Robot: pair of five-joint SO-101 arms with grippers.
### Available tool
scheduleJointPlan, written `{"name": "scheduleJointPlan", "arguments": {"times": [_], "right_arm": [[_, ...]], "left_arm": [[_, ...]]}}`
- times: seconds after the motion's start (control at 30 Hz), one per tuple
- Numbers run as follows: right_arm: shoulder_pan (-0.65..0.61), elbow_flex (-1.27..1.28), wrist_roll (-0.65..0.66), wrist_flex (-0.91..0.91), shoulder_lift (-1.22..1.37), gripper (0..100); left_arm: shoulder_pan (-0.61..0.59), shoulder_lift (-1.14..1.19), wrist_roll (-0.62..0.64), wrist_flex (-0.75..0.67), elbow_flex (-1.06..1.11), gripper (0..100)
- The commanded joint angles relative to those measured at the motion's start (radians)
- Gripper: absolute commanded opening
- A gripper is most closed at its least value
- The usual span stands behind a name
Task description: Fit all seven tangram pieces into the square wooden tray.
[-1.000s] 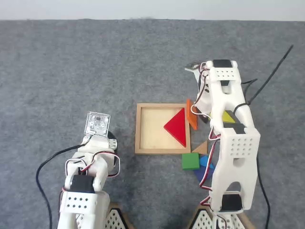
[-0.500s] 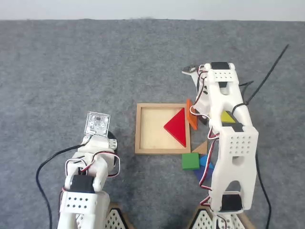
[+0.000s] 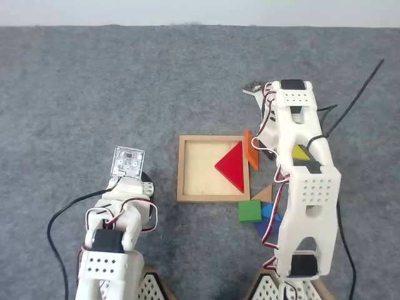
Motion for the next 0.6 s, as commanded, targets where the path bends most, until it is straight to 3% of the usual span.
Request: {"name": "scheduleJointPlan", "arguments": {"times": [0.0, 0.33, 0.57], "right_arm": [[-0.005, -0.017, -0.035, 0.038, -0.127, 31.0], [-0.096, -0.012, -0.069, 0.102, -0.237, 31.4], [-0.056, -0.011, -0.068, 0.071, -0.16, 36.1]], "left_arm": [[-0.005, -0.012, 0.008, 0.002, -0.008, 2], [-0.005, -0.012, 0.008, 0.002, -0.008, 2], [-0.005, -0.012, 0.008, 0.002, -0.008, 2]]}}
